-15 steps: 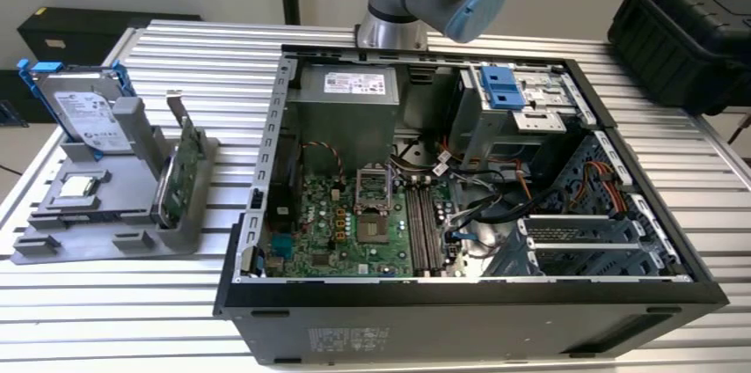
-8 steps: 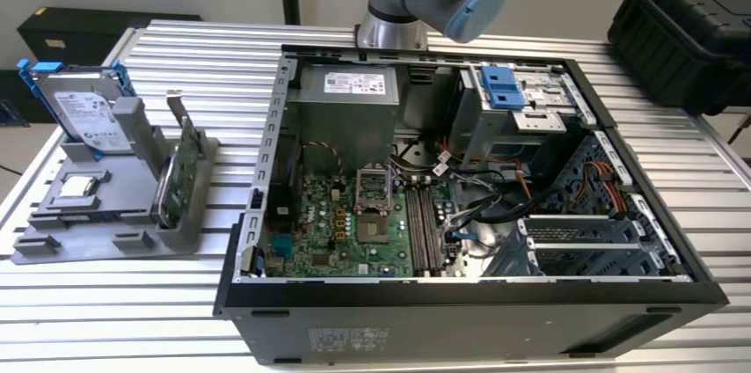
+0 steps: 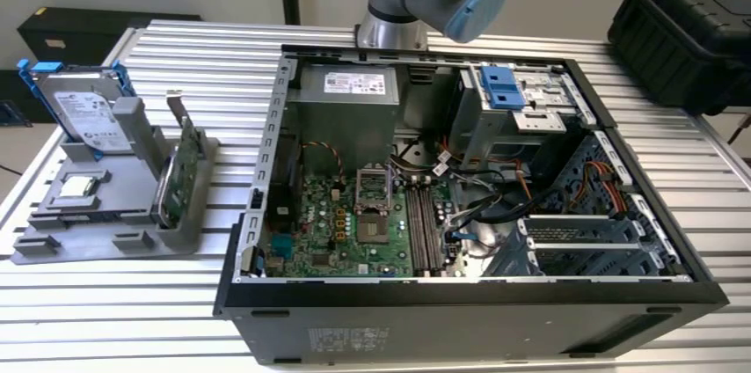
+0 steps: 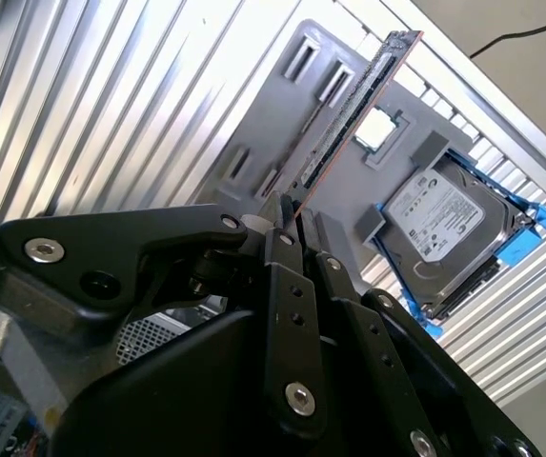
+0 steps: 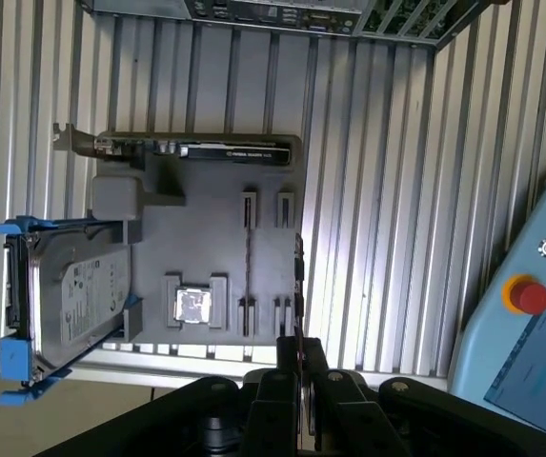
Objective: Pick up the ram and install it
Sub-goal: 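Pick up the ram and move it above insertion slot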
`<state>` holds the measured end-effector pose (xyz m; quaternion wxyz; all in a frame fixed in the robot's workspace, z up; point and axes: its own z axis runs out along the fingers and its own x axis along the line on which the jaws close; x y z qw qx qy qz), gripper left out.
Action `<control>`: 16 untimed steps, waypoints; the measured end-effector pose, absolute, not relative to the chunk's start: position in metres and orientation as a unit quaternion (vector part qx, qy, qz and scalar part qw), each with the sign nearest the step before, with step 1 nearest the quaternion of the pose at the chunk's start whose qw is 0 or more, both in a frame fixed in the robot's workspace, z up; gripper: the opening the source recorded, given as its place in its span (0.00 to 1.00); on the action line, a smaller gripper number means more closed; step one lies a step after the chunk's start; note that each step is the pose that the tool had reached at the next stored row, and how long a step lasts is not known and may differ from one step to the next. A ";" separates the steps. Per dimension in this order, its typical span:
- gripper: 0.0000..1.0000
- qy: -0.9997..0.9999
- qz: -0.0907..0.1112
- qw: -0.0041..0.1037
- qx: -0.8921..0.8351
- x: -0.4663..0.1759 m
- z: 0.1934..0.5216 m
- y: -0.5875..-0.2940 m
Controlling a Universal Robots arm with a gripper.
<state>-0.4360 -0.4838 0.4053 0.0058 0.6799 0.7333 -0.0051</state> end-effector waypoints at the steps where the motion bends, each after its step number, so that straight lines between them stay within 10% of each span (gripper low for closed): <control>1: 0.00 0.733 -0.005 0.006 0.680 -0.435 0.405 -0.484; 16: 0.00 0.733 -0.006 0.006 0.680 -0.424 0.405 -0.484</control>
